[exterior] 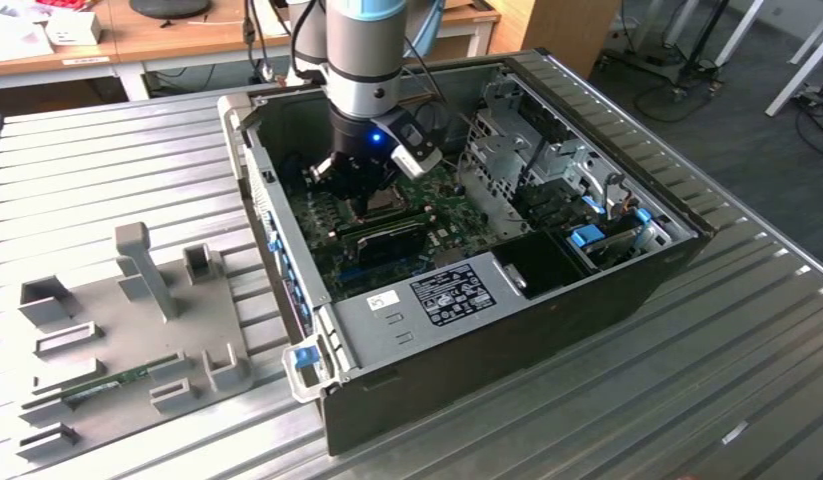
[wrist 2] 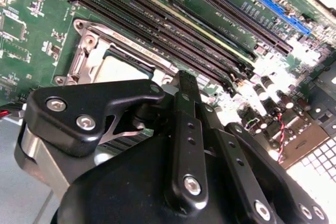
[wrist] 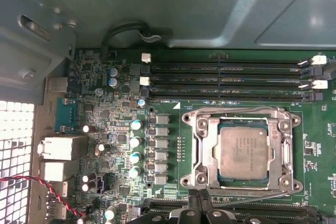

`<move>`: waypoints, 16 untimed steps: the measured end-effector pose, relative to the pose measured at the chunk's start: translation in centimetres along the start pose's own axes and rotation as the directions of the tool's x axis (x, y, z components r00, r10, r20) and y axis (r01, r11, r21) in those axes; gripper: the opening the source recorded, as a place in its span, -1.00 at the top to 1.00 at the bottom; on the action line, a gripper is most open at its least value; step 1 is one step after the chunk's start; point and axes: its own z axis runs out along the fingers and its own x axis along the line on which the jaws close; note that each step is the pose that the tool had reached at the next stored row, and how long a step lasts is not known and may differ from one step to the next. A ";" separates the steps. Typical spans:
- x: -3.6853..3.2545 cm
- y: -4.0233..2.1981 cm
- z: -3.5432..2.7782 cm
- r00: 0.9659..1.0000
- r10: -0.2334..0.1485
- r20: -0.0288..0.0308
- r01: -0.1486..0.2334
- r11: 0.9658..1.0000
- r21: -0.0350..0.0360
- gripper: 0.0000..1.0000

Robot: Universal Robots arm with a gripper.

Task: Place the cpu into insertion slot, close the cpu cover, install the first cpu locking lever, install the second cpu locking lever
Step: 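Install the second cpu locking lever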

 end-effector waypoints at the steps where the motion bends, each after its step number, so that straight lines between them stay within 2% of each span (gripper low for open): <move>1: 0.00 0.00 0.01 1.000 0.000 0.000 0.000 1.000 0.000 0.80; 16: 0.11 -0.02 0.52 1.000 0.000 0.001 0.000 1.000 -0.001 0.80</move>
